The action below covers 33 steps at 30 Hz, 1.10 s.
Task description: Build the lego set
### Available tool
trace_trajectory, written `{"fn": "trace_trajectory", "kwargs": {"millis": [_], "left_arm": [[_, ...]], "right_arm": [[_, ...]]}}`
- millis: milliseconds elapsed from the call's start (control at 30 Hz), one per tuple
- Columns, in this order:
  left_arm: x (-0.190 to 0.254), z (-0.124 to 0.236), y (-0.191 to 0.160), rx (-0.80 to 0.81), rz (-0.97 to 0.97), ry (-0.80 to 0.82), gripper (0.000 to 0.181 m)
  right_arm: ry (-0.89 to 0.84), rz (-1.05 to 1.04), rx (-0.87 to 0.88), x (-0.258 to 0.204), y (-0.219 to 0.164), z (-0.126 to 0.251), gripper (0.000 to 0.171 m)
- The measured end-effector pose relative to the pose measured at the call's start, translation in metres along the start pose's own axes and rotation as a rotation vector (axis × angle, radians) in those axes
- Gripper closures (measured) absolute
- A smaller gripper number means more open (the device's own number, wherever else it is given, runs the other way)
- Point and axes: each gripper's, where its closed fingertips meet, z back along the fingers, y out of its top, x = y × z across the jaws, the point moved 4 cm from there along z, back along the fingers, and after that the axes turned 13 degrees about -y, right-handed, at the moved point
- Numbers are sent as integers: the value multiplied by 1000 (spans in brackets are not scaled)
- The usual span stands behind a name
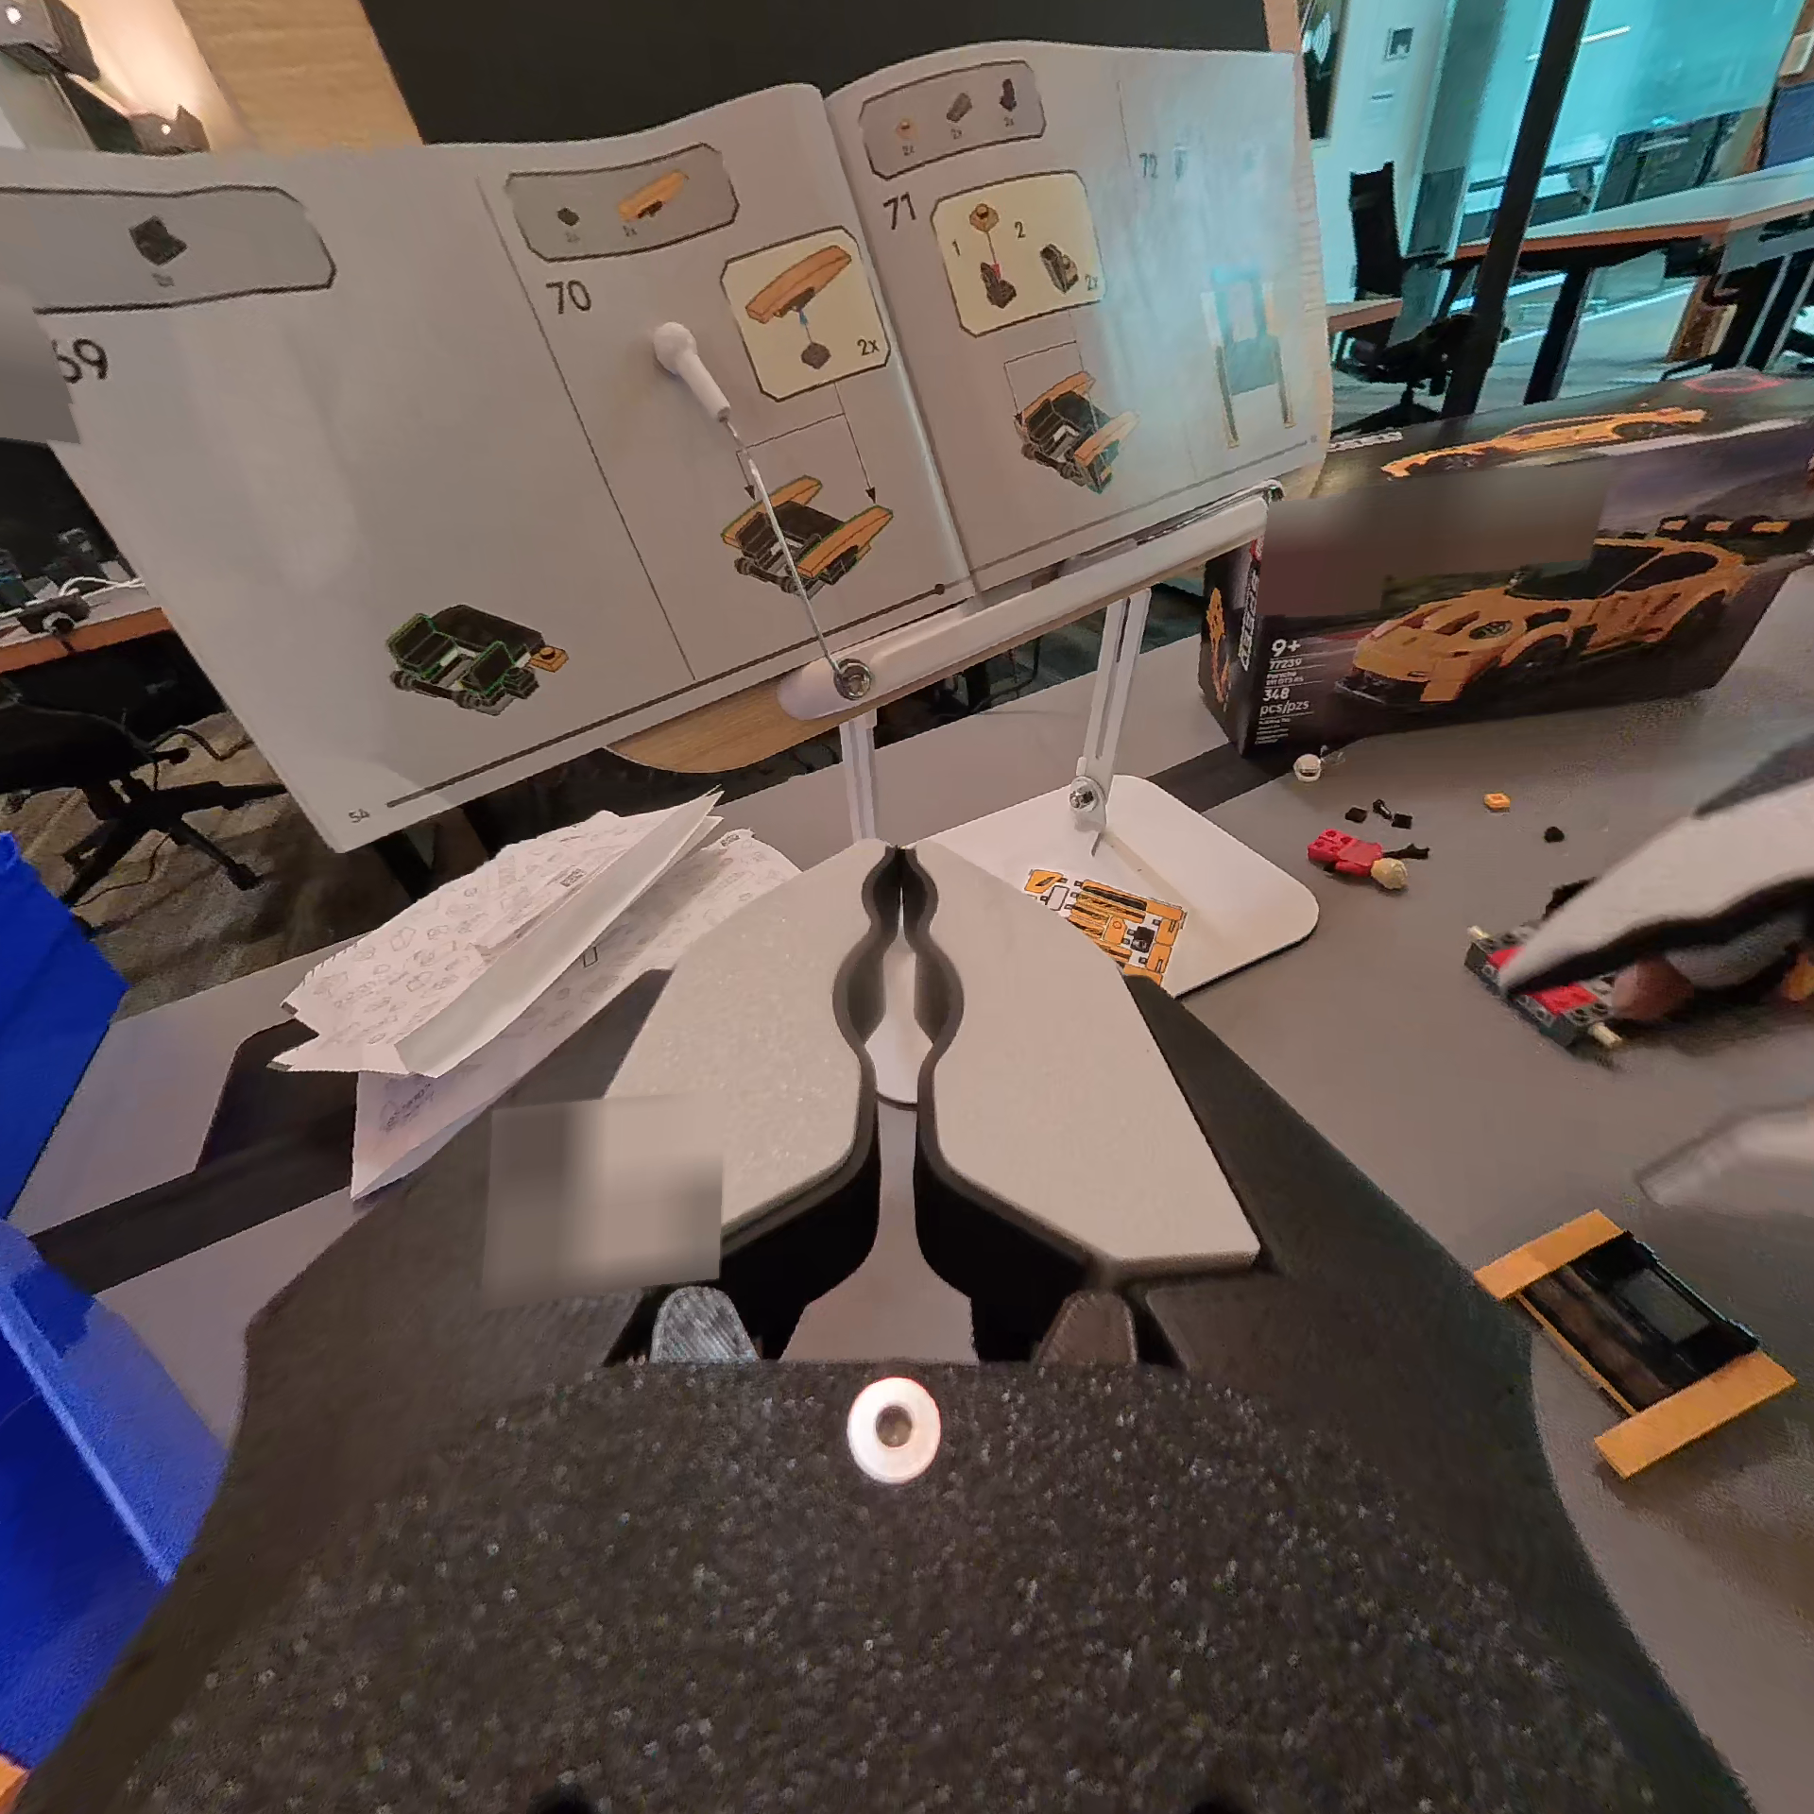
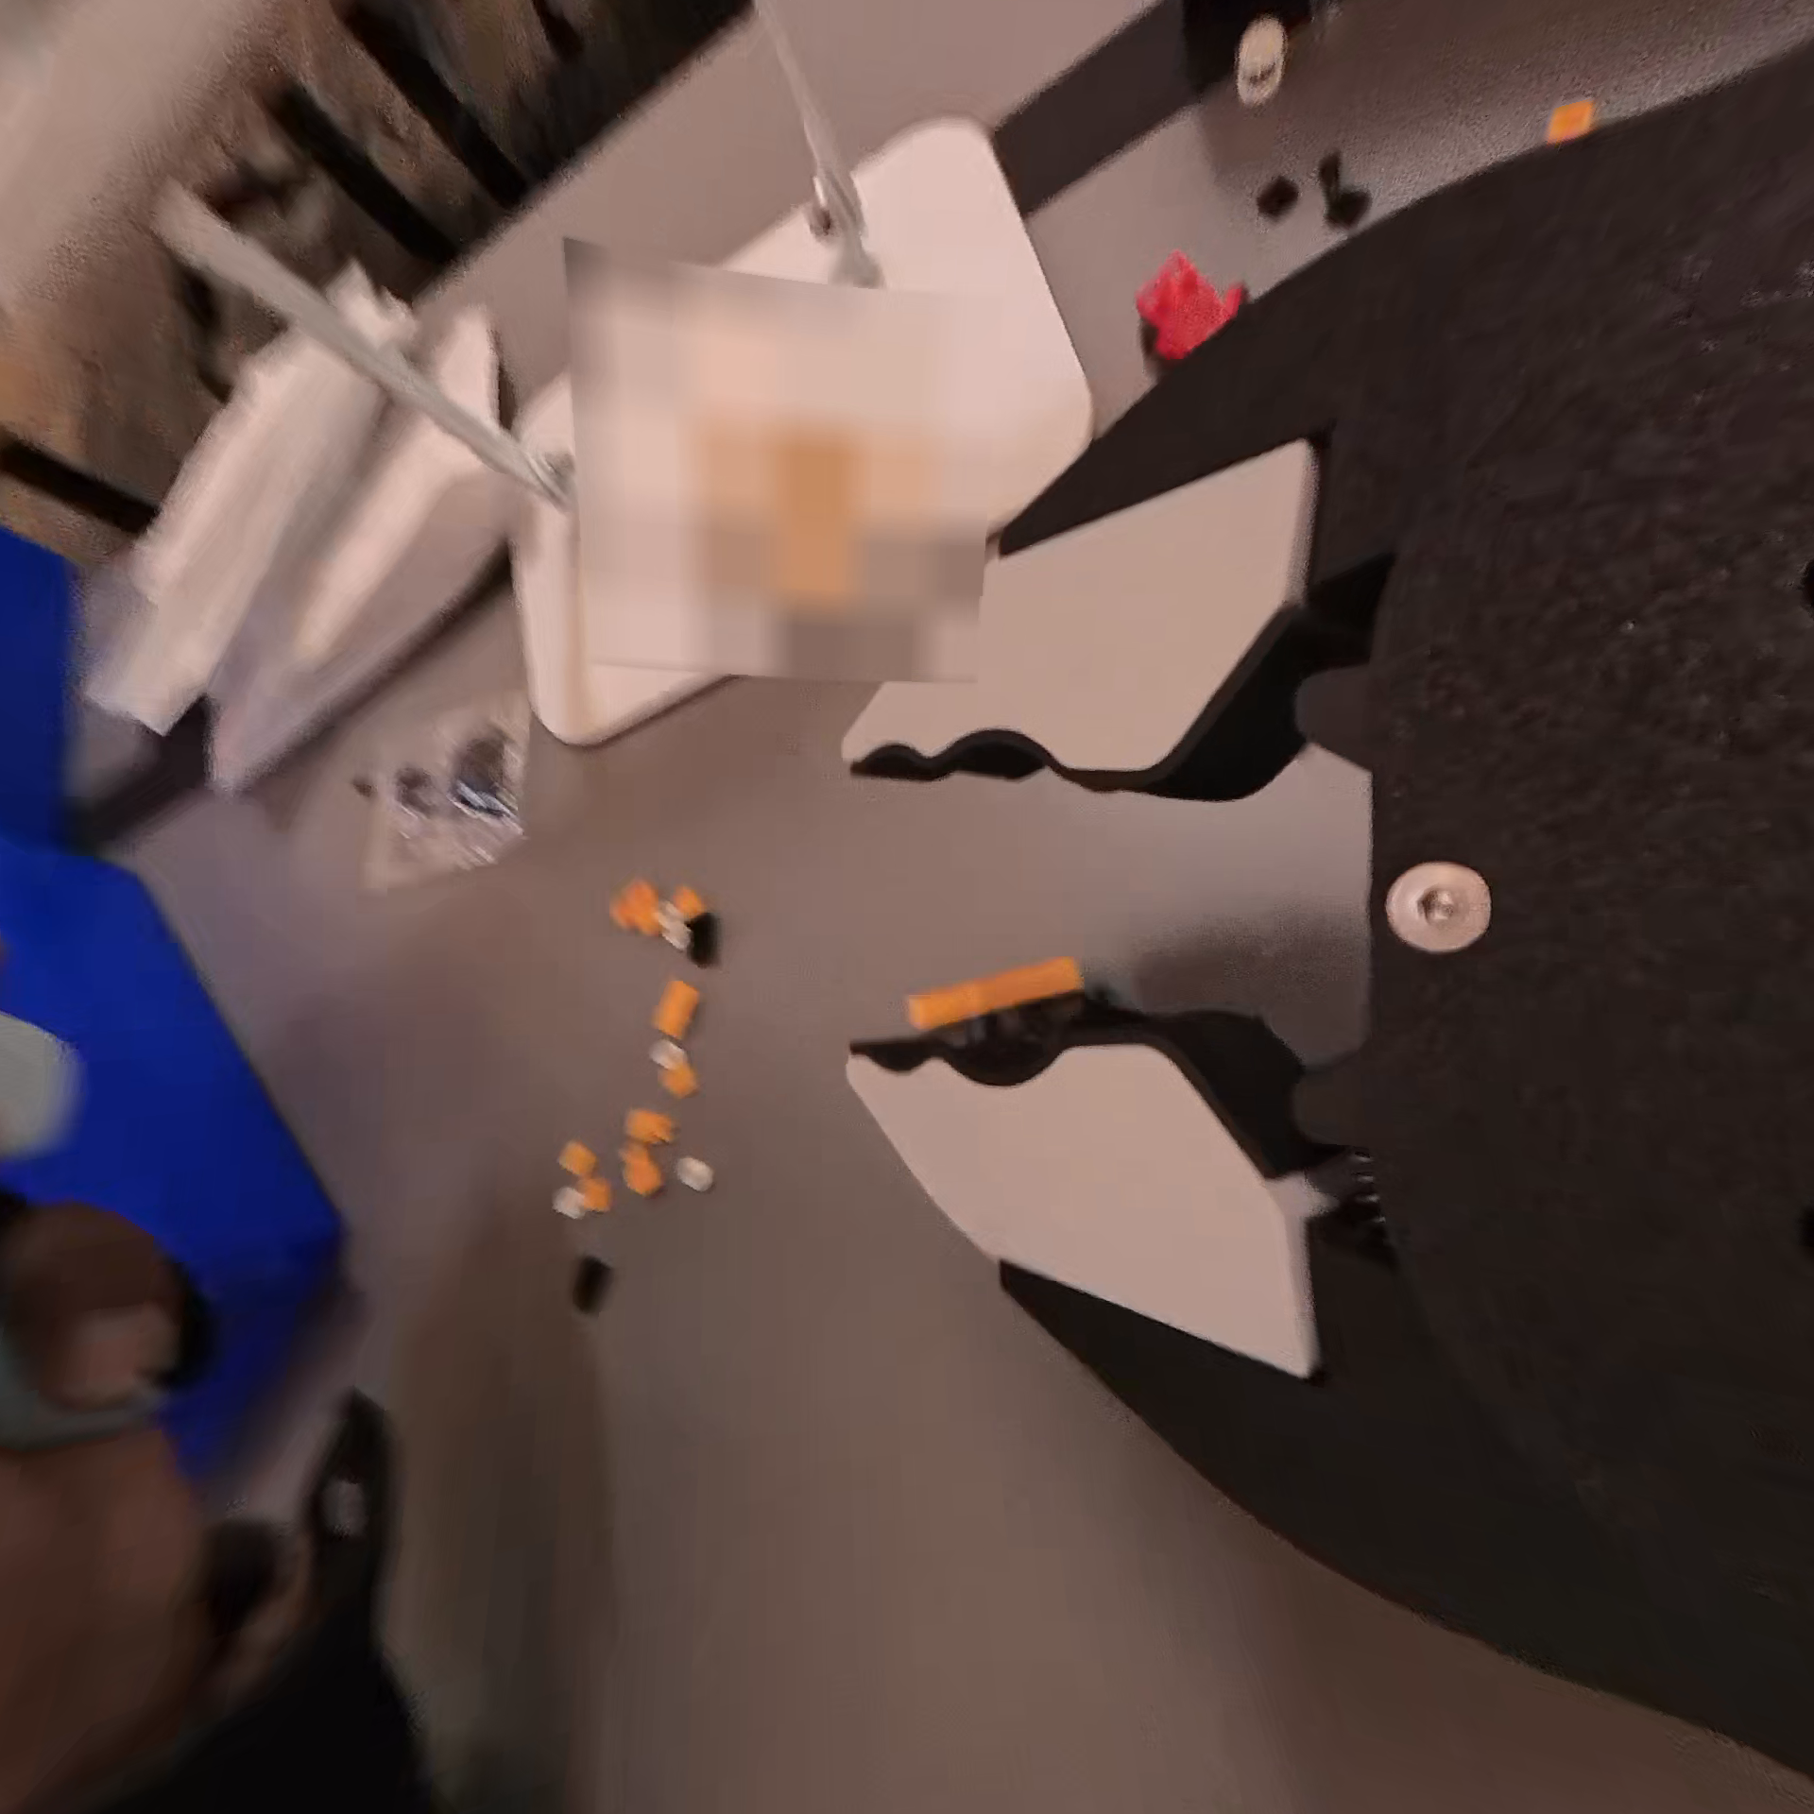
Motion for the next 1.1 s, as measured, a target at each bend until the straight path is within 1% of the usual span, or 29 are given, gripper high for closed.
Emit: {"fn": "trace_trajectory", "kwargs": {"millis": [33,100,133,200,300,400,500,533,567,633,733,800,867,933,1100], "left_arm": [[1,0,0,-1,-4,-2,181],[3,-1,-1,-5,-6,-5,181],[4,-1,-1,-6,-7,-7,181],[4,-1,0,-5,-10,-7,181],[3,1,2,1,-9,-5,181],[3,0,0,-2,-3,-7,181],[4,-1,-1,-7,-8,-11,181],[5,-1,-1,-7,-10,-12,181],[5,-1,0,-6,-11,-13,181],[5,-1,0,-5,-12,-15,181],[4,-1,-1,-7,-11,-18,181],[3,-2,-2,-11,-10,-21,181],[3,-3,-4,-16,-7,-25,181],[4,-3,-4,-17,-7,-28,181],[8,-4,-4,-19,-16,-35,181]], "right_arm": [[45,31,-62,-9,-11,-1,106],[115,91,-173,-24,-31,-4,84],[140,114,-206,-30,-38,-6,80],[174,136,-236,-36,-43,-7,78],[213,154,-274,-41,-46,-9,78],[223,225,-333,-43,-51,-15,84],[279,282,-359,-41,-48,-20,103],[313,311,-371,-41,-47,-20,115],[363,340,-383,-42,-47,-19,118],[501,423,-404,-51,-46,-11,118],[694,581,-426,-76,-45,13,118],[746,666,-433,-94,-44,26,118],[743,715,-422,-106,-47,31,118],[736,705,-383,-114,-50,32,117],[670,697,-344,-110,-51,29,117]]}}
